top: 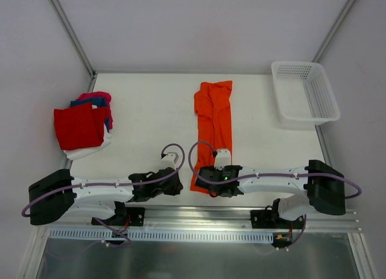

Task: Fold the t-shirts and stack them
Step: Fold the tshirt

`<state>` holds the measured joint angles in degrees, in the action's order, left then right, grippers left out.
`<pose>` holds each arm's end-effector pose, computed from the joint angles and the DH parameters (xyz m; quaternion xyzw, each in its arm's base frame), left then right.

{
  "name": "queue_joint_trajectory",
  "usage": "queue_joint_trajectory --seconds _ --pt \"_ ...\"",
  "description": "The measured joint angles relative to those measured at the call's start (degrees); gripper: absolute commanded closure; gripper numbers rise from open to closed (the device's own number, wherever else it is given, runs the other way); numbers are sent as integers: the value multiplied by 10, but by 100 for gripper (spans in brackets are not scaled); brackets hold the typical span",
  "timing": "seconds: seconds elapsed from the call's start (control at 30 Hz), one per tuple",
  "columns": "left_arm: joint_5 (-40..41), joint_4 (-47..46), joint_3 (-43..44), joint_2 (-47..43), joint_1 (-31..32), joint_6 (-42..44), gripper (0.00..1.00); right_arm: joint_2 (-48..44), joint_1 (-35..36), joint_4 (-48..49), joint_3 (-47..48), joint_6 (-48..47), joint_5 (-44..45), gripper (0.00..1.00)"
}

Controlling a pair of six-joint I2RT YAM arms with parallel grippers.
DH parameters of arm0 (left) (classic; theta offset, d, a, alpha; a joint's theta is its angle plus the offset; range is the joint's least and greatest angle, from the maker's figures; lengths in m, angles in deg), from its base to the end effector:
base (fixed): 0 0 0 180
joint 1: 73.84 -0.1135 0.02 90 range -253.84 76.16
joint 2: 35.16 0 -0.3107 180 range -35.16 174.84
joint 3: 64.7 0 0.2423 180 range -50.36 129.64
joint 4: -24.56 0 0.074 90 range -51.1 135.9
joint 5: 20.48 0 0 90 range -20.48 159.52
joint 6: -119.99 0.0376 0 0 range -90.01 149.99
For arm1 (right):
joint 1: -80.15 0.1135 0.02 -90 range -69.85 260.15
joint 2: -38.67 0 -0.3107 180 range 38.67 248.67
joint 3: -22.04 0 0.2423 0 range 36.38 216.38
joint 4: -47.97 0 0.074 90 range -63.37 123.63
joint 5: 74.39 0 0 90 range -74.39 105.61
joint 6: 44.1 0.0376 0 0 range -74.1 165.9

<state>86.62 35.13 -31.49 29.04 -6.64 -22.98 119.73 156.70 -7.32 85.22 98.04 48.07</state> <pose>0.0779 -0.1568 0.1955 0.0512 0.9025 -0.2840 0.3198 0.0738 0.2218 0.2448 -0.1608 0.9370 0.0070 0.3101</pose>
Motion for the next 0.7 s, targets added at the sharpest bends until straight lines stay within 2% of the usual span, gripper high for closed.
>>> queue_joint_trajectory --seconds 0.37,0.7 --pt "0 -3 -14 -17 0 -3 100 31 7 -24 0 27 -7 63" --pt "0 -11 -15 -13 0 -5 100 -29 13 -85 -21 68 18 63"
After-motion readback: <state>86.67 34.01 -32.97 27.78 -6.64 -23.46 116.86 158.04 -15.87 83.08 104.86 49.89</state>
